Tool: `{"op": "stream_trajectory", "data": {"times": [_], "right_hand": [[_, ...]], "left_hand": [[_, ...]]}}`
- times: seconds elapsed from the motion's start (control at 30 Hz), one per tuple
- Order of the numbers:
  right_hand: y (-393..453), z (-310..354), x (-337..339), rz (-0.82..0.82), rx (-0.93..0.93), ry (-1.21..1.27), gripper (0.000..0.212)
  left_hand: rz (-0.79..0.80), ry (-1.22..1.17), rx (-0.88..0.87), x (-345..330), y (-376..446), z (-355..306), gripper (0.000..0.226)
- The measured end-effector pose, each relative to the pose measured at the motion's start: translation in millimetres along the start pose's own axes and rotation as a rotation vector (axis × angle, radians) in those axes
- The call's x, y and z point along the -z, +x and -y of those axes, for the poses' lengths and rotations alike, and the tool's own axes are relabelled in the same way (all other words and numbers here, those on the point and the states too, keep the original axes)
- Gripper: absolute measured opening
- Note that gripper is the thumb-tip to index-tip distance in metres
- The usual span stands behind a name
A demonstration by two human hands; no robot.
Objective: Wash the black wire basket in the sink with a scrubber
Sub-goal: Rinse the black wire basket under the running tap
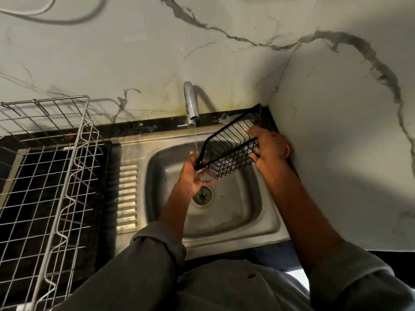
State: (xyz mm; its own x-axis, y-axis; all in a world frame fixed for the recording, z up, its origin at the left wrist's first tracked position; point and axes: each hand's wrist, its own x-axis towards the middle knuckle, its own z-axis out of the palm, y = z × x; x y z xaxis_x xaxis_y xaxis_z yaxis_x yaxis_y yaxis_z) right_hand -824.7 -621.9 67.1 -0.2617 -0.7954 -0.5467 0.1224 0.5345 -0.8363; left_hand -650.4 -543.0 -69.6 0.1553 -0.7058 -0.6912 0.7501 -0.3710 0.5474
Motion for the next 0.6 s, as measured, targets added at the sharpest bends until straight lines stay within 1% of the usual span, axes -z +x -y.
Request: {"op": "stream_trajectory", "data": {"times": [0.07,0.13,0.2,0.3,0.4,0.5,0.6], "right_hand": [[-1.3,-1.4,-3.2,-0.029,0.060,0.015,0.088],[-1.8,-0.2,-4.5,-0.026,0.104,0.021,0.086],[0.9,0.1,-4.0,0.027,0.108,0.028,0.084],[4.2,-0.7,0.8,0.128,0.098,0.047,0.081],[4.9,-0.3,7.5,0.168,0.120,0.028,0.069],[8.0,4.0,16.0,0.234,0.108,-0.041,0.071],[11.1,6.8,24.5,0.331,0.120,-0.124,0.057]], "left_hand": [[-0.002,0.040,0.007,-0.7,-0.4,-1.6,0.044],[-0.001,0.039,0.010,0.0,-0.1,-2.3,0.039],[-0.017,0.010,0.001,2.6,2.8,-2.2,0.031],[-0.058,-0.008,-0.038,8.3,8.7,-1.1,0.026],[-0.091,-0.007,-0.058,11.4,12.2,-0.6,0.022],[-0.101,-0.023,-0.095,12.1,10.3,-1.0,0.026],[-0.106,-0.086,-0.148,8.5,6.8,-4.3,0.029]]}}
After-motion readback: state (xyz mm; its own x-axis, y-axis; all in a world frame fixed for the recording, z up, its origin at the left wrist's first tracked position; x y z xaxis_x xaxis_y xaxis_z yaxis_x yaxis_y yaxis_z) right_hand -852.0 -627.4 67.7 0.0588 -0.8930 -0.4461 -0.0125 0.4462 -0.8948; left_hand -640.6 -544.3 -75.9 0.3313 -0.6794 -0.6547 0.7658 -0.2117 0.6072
